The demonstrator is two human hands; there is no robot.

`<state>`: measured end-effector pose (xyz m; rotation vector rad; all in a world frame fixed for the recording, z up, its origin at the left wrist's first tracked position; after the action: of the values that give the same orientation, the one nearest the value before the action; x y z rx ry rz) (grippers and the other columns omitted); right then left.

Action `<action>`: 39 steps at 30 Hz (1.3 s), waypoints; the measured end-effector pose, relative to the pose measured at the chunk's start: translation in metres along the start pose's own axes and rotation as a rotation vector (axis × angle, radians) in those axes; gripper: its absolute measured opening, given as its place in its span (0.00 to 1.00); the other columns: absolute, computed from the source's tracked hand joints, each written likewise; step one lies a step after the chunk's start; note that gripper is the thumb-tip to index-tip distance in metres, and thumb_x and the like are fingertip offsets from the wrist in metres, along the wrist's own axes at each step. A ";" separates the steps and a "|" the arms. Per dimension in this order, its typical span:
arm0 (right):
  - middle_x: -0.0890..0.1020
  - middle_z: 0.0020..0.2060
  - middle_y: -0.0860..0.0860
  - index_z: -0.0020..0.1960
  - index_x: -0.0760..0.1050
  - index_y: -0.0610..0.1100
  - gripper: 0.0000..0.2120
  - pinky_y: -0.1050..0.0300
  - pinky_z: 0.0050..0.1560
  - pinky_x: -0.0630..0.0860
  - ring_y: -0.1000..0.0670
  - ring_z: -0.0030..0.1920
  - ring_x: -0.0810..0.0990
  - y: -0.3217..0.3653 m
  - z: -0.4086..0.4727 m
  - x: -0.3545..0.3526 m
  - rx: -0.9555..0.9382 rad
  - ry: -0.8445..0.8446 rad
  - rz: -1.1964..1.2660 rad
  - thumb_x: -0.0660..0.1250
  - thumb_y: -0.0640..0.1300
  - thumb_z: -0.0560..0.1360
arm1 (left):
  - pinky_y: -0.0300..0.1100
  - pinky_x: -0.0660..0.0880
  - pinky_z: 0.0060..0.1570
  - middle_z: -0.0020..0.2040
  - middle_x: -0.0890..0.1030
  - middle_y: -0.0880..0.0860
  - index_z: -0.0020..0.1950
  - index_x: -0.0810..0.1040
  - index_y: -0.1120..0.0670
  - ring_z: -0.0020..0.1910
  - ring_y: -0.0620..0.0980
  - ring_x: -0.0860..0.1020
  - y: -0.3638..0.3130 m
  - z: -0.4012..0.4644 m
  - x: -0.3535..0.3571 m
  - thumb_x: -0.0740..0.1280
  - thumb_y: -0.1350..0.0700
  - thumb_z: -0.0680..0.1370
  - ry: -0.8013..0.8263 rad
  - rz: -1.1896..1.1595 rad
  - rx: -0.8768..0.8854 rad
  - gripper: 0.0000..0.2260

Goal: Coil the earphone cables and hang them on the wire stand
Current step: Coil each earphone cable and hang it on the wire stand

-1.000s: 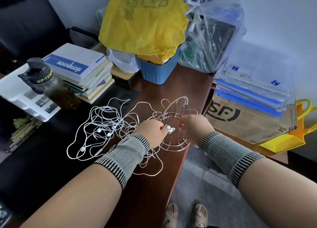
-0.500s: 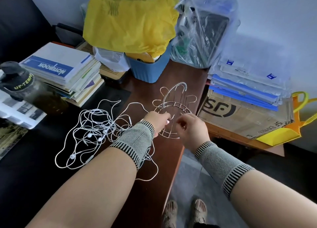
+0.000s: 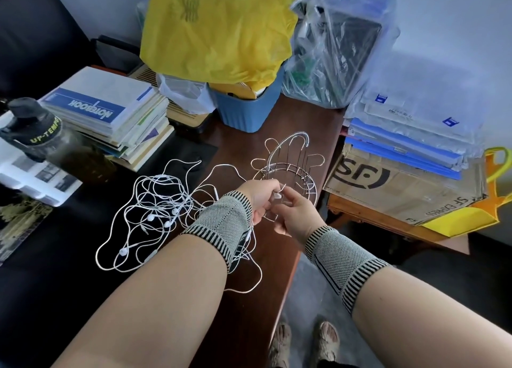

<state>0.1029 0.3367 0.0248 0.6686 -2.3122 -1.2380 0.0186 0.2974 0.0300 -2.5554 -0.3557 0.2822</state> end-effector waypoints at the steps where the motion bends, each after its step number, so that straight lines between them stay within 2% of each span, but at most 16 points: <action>1: 0.77 0.29 0.51 0.55 0.77 0.51 0.19 0.59 0.29 0.66 0.53 0.25 0.69 0.002 0.000 -0.003 -0.035 -0.033 -0.043 0.61 0.29 0.75 | 0.34 0.52 0.21 0.24 0.61 0.46 0.32 0.65 0.51 0.21 0.43 0.54 0.000 -0.001 0.001 0.61 0.51 0.77 0.015 0.008 -0.009 0.14; 3: 0.76 0.26 0.55 0.49 0.79 0.50 0.13 0.58 0.29 0.68 0.54 0.26 0.70 0.008 0.001 -0.008 -0.123 -0.104 -0.157 0.64 0.33 0.75 | 0.35 0.50 0.22 0.26 0.59 0.46 0.32 0.63 0.51 0.21 0.43 0.53 0.001 -0.002 0.004 0.60 0.50 0.77 0.039 0.009 -0.016 0.15; 6: 0.75 0.26 0.55 0.41 0.78 0.53 0.11 0.55 0.33 0.71 0.52 0.29 0.71 0.014 0.004 -0.014 -0.199 -0.179 -0.313 0.66 0.36 0.74 | 0.36 0.51 0.24 0.27 0.60 0.47 0.31 0.62 0.50 0.22 0.43 0.54 0.003 0.000 0.003 0.63 0.47 0.76 0.050 -0.041 0.000 0.17; 10: 0.80 0.31 0.50 0.39 0.79 0.50 0.08 0.53 0.34 0.70 0.42 0.34 0.78 0.007 0.009 -0.011 -0.142 -0.159 -0.270 0.66 0.38 0.71 | 0.35 0.56 0.25 0.26 0.66 0.48 0.32 0.68 0.52 0.22 0.43 0.58 0.006 -0.001 -0.006 0.64 0.41 0.76 0.028 -0.127 0.053 0.18; 14: 0.78 0.29 0.49 0.39 0.78 0.43 0.04 0.57 0.32 0.70 0.51 0.29 0.73 0.008 0.011 -0.010 -0.135 -0.142 -0.270 0.69 0.38 0.72 | 0.39 0.64 0.29 0.27 0.71 0.52 0.37 0.73 0.58 0.25 0.46 0.66 0.009 -0.012 -0.018 0.60 0.50 0.79 -0.012 -0.089 0.198 0.15; 19: 0.78 0.28 0.52 0.36 0.79 0.45 0.07 0.59 0.33 0.71 0.54 0.27 0.73 0.008 0.011 -0.014 -0.147 -0.161 -0.386 0.69 0.41 0.73 | 0.40 0.70 0.36 0.31 0.76 0.53 0.40 0.74 0.59 0.28 0.47 0.73 0.029 -0.026 -0.020 0.61 0.62 0.79 0.048 0.063 0.316 0.09; 22: 0.80 0.29 0.54 0.38 0.80 0.46 0.06 0.59 0.37 0.75 0.54 0.31 0.76 0.006 0.009 -0.028 -0.143 -0.269 -0.542 0.69 0.45 0.73 | 0.39 0.71 0.35 0.30 0.76 0.53 0.39 0.75 0.59 0.28 0.46 0.73 0.041 -0.031 -0.028 0.62 0.63 0.79 0.025 0.065 0.366 0.09; 24: 0.81 0.31 0.53 0.39 0.81 0.47 0.06 0.56 0.41 0.78 0.52 0.35 0.78 0.003 0.006 -0.037 -0.129 -0.316 -0.561 0.69 0.47 0.72 | 0.38 0.70 0.32 0.30 0.74 0.52 0.42 0.75 0.61 0.26 0.46 0.71 0.044 -0.037 -0.035 0.62 0.62 0.80 -0.013 0.035 0.415 0.08; 26: 0.81 0.32 0.54 0.40 0.81 0.48 0.07 0.56 0.42 0.78 0.53 0.36 0.79 0.002 0.001 -0.041 -0.117 -0.327 -0.576 0.70 0.51 0.72 | 0.37 0.68 0.29 0.29 0.73 0.51 0.45 0.77 0.62 0.25 0.45 0.68 0.044 -0.044 -0.038 0.61 0.59 0.81 -0.045 0.101 0.463 0.09; 28: 0.80 0.34 0.56 0.43 0.80 0.48 0.07 0.58 0.41 0.76 0.55 0.37 0.78 0.004 -0.007 -0.043 -0.123 -0.360 -0.585 0.70 0.52 0.72 | 0.35 0.66 0.28 0.27 0.72 0.48 0.46 0.78 0.60 0.24 0.43 0.67 0.042 -0.049 -0.036 0.61 0.57 0.82 -0.091 0.260 0.519 0.11; 30: 0.80 0.36 0.54 0.43 0.79 0.47 0.08 0.56 0.42 0.76 0.54 0.36 0.77 0.004 -0.014 -0.041 -0.120 -0.379 -0.550 0.69 0.51 0.73 | 0.33 0.64 0.28 0.25 0.70 0.45 0.44 0.79 0.56 0.22 0.40 0.66 0.038 -0.054 -0.035 0.61 0.55 0.82 -0.148 0.369 0.575 0.11; 32: 0.79 0.33 0.51 0.42 0.80 0.41 0.14 0.52 0.39 0.75 0.52 0.32 0.74 -0.002 -0.020 -0.030 -0.079 -0.304 -0.368 0.68 0.53 0.73 | 0.34 0.64 0.29 0.24 0.68 0.44 0.39 0.76 0.50 0.21 0.41 0.65 0.034 -0.057 -0.033 0.62 0.53 0.81 -0.186 0.450 0.611 0.12; 34: 0.77 0.31 0.48 0.41 0.81 0.36 0.19 0.54 0.34 0.70 0.51 0.29 0.70 -0.007 -0.027 -0.013 -0.032 -0.203 -0.174 0.69 0.54 0.73 | 0.37 0.63 0.30 0.25 0.68 0.45 0.37 0.75 0.48 0.23 0.41 0.65 0.033 -0.059 -0.027 0.62 0.50 0.81 -0.201 0.548 0.630 0.13; 37: 0.77 0.30 0.46 0.37 0.82 0.40 0.13 0.54 0.34 0.69 0.50 0.31 0.70 -0.004 -0.034 0.003 -0.067 -0.125 -0.198 0.72 0.50 0.71 | 0.38 0.62 0.30 0.27 0.68 0.46 0.34 0.69 0.50 0.26 0.43 0.65 0.031 -0.064 -0.019 0.63 0.47 0.81 -0.200 0.623 0.665 0.16; 39: 0.79 0.30 0.47 0.32 0.82 0.44 0.11 0.53 0.37 0.72 0.49 0.33 0.73 -0.006 -0.035 -0.003 -0.061 -0.187 -0.231 0.71 0.46 0.71 | 0.38 0.62 0.30 0.27 0.68 0.46 0.34 0.71 0.51 0.26 0.44 0.65 0.032 -0.068 -0.017 0.63 0.47 0.81 -0.183 0.638 0.670 0.16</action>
<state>0.1266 0.3135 0.0372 0.8509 -2.3860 -1.5276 0.0266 0.2333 0.0720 -1.9061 0.4438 0.7300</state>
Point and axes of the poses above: each hand's wrist, its own z-axis towards the middle knuckle, its own x-axis out of the palm, y = z × x, the point moved 9 cm from there along z, towards the middle knuckle
